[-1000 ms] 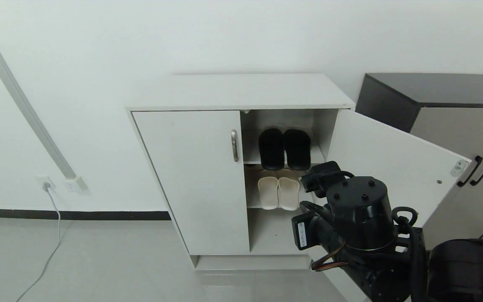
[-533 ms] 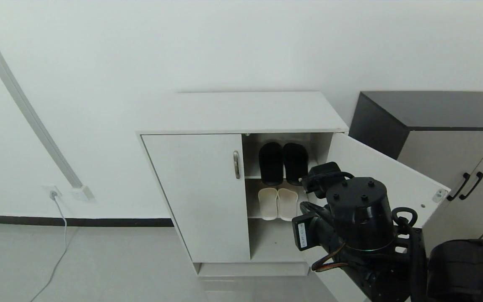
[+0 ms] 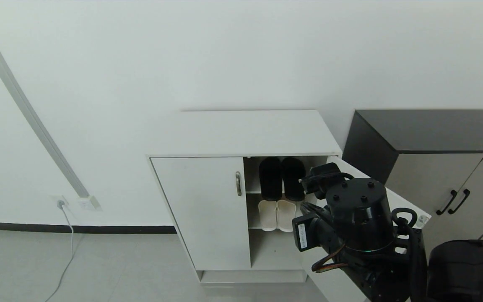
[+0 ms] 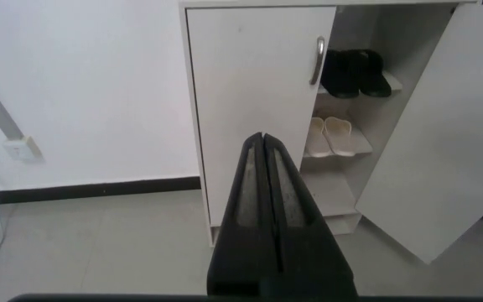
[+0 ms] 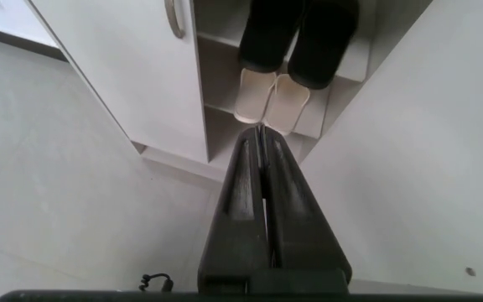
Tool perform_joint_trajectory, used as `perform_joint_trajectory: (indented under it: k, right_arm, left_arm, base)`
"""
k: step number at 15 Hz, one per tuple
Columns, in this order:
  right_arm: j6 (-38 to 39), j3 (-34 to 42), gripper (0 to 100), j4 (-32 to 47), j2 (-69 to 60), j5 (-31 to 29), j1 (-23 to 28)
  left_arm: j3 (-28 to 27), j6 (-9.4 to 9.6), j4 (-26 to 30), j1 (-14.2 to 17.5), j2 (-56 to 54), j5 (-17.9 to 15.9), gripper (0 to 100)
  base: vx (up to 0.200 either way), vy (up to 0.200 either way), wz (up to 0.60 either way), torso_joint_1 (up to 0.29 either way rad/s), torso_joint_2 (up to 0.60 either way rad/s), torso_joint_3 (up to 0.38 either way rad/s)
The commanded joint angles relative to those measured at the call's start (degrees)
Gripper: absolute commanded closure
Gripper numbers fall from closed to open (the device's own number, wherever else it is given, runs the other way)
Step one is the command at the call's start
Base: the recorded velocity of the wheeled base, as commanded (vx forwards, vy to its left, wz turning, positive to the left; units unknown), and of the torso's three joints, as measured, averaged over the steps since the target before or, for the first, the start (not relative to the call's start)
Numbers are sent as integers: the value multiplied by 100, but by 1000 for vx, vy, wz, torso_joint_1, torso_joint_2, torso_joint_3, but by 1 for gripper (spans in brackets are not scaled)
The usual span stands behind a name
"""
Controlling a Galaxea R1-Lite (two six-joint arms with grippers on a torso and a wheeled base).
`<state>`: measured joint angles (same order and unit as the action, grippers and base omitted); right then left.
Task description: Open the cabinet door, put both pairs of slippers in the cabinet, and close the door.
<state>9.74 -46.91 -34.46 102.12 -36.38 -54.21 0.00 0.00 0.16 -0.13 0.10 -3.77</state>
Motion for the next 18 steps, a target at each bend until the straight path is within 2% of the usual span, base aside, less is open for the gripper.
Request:
perform_joint_trajectory:
  k: [1,13,18]
  right_arm:
    - [2,-2,100,-8,1,-1,-2]
    - [10,24,100,-25,10,17,7]
    - [2,42,100,-25,10,8,7]
  left_arm:
    - [0,0,2,5,-1,-1,100]
    - [0,0,2,-4,-1,-1,100]
    - [0,0,2,-4,-1,-1,100]
  base:
    - [0,0,0,266,-603,-344]
    - [0,0,0,194,-422,-228]
    - [0,0,0,34,-78,-37]
